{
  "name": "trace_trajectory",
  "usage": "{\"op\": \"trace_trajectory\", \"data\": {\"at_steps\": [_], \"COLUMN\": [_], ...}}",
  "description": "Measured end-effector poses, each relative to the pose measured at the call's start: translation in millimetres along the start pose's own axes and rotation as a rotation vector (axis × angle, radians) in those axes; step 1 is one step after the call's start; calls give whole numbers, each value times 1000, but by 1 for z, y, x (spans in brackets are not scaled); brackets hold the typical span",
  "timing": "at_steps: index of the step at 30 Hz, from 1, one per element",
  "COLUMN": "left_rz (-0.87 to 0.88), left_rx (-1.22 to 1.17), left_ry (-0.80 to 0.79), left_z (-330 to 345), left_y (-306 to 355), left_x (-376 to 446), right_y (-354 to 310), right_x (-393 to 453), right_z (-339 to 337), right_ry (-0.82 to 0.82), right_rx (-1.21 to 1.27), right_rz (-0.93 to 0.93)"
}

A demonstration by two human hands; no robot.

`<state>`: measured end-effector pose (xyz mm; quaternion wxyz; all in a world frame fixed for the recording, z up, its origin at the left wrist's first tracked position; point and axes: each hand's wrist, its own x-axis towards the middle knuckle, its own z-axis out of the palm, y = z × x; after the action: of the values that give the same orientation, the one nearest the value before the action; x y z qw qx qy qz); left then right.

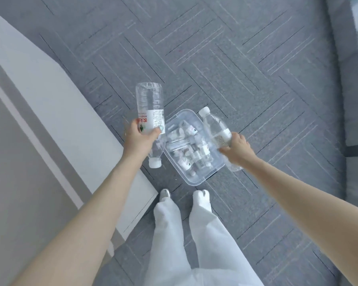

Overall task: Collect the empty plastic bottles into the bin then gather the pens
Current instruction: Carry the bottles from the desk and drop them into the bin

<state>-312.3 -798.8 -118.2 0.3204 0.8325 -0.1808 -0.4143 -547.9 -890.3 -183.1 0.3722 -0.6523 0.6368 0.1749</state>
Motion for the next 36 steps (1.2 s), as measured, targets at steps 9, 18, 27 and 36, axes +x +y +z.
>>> {"op": "trace_trajectory", "data": {"at_steps": [9, 18, 27, 36], "left_rz": [-91, 58, 605, 579], "left_rx": [57, 352, 1026, 1221], "left_ry": [-63, -74, -271, -459], "left_z": [78, 99, 167, 203], "left_y": [-78, -132, -123, -119], "left_x": [84, 179, 195, 164], "right_y": [26, 51, 105, 110], "right_x": [132, 199, 163, 140], "right_z": [104, 210, 216, 165], "right_ry": [-280, -288, -131, 0], "right_rx": [46, 13, 161, 195], "right_rz": [66, -33, -12, -10]}}
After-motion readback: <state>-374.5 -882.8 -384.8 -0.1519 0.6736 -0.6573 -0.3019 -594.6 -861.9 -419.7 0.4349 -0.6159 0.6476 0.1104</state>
